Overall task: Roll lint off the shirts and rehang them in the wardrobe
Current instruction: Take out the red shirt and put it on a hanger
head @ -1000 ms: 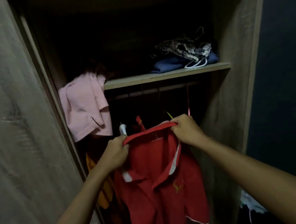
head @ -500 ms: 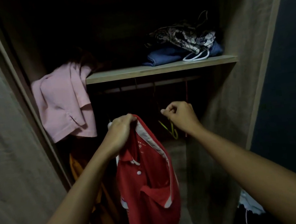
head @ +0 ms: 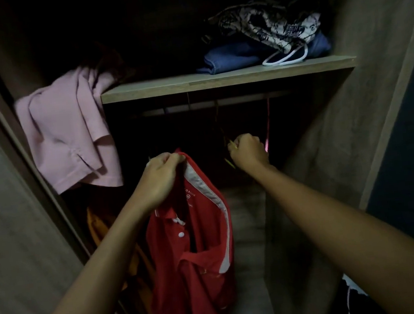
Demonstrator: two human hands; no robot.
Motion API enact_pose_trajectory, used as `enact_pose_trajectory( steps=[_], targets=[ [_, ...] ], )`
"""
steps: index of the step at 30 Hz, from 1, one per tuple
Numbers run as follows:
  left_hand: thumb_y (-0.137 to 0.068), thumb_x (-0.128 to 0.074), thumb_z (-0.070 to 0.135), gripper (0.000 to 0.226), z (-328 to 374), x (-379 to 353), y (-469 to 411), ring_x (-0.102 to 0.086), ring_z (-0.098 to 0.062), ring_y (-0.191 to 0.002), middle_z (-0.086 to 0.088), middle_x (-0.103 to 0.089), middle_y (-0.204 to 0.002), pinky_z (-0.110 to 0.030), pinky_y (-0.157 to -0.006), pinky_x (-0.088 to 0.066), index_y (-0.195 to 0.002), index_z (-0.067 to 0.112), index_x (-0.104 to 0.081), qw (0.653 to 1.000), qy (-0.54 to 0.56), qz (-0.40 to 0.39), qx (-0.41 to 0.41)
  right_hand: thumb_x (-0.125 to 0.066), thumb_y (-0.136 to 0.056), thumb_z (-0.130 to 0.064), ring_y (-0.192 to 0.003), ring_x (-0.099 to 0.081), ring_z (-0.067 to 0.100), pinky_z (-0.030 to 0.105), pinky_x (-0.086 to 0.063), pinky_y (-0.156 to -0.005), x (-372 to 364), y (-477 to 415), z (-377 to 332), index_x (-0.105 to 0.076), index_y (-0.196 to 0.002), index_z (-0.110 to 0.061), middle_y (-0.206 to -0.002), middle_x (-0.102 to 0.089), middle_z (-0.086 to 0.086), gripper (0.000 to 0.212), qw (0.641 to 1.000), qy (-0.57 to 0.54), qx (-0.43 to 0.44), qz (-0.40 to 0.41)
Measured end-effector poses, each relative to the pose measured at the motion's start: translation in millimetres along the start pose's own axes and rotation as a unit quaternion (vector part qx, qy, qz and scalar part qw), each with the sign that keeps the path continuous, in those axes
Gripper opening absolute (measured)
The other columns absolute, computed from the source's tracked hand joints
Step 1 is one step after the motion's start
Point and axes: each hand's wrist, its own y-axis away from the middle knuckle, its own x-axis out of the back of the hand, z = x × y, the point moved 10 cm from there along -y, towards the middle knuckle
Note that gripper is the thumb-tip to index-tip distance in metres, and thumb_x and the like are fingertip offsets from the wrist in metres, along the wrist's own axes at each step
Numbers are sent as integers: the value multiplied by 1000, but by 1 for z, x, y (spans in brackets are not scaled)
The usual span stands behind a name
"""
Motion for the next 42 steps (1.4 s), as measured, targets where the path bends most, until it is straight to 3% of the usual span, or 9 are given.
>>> enact_pose_trajectory(
  steps=[10,13,16,20,30,33,36,39,42],
  targets=[
    [-80,-49,50,60,6,12,19,-55,-20,-73,-11,-61,-78,-38,-70,-41,-93,-7,-64,999,46,-5,4,-53,-97,-31,-99,-65,37,36,-51,-78,37,49,-10,-68,-94,-11,-97,-72,14,25,999,-22,6,50],
    [-76,-49,57,63,10,9,27,-60,-21,-77,-15,-69,-84,-39,-73,-45,-93,0,-69,998,55,-16,4,-55,-95,-34,-94,-66,37,35,-50,-76,54,69,-10,-64,-85,-15,-91,-72,14,23,998,-24,8,54],
    [-85,-49,51,43,12,9,34,-65,-20,-88,-14,-73,-93,-38,-80,-48,-84,16,-73,999,49,-17,2,-57,-93,-36,-86,-66,35,33,-46,-70,68,99,-5,-60,-79,-19,-82,-71,11,22,997,-35,15,62],
    [-89,-50,47,35,17,5,50,-67,-26,-93,-13,-73,-98,-34,-79,-48,-83,20,-72,998,60,-26,7,-58,-96,-30,-60,-52,18,27,-32,-58,90,168,2,-57,-76,-21,-58,-54,-5,21,992,-76,39,89],
    [-87,-47,48,56,48,-16,91,-62,-27,-79,-15,-64,-82,-46,-77,-51,-99,-3,-66,997,55,-56,-24,-60,-98,-13,-55,-47,8,28,-39,-50,132,315,27,-62,-89,-11,-62,-51,0,9,959,-207,86,171],
    [-82,-47,51,56,55,-22,99,-60,-27,-74,-12,-61,-74,-50,-74,-50,-90,-1,-65,996,59,-66,-31,-67,-93,-16,-71,-63,7,13,-46,-60,134,326,34,-60,-102,-20,-77,-65,-1,12,955,-241,48,165],
    [-89,-48,44,37,64,-25,108,-50,-20,-56,-1,-51,-57,-40,-63,-38,-74,12,-59,995,57,-75,-38,-70,-92,-28,-67,-67,13,27,-51,-60,137,323,34,-63,-102,-25,-73,-68,0,13,942,-296,-6,160],
    [-83,-49,52,45,71,-20,108,-58,-33,-63,-16,-60,-65,-44,-66,-47,-75,9,-61,995,48,-77,-51,-60,-97,-35,-41,-34,13,28,-27,-42,148,317,25,-65,-83,-14,-48,-37,-3,26,927,-334,-4,171],
    [-70,-49,62,66,76,-13,107,-69,-39,-85,-25,-71,-89,-49,-79,-52,-93,4,-70,993,56,-86,-60,-55,-100,-35,-42,-30,15,26,-24,-41,166,314,5,-65,-77,-14,-53,-29,9,33,897,-400,12,186]
  ],
)
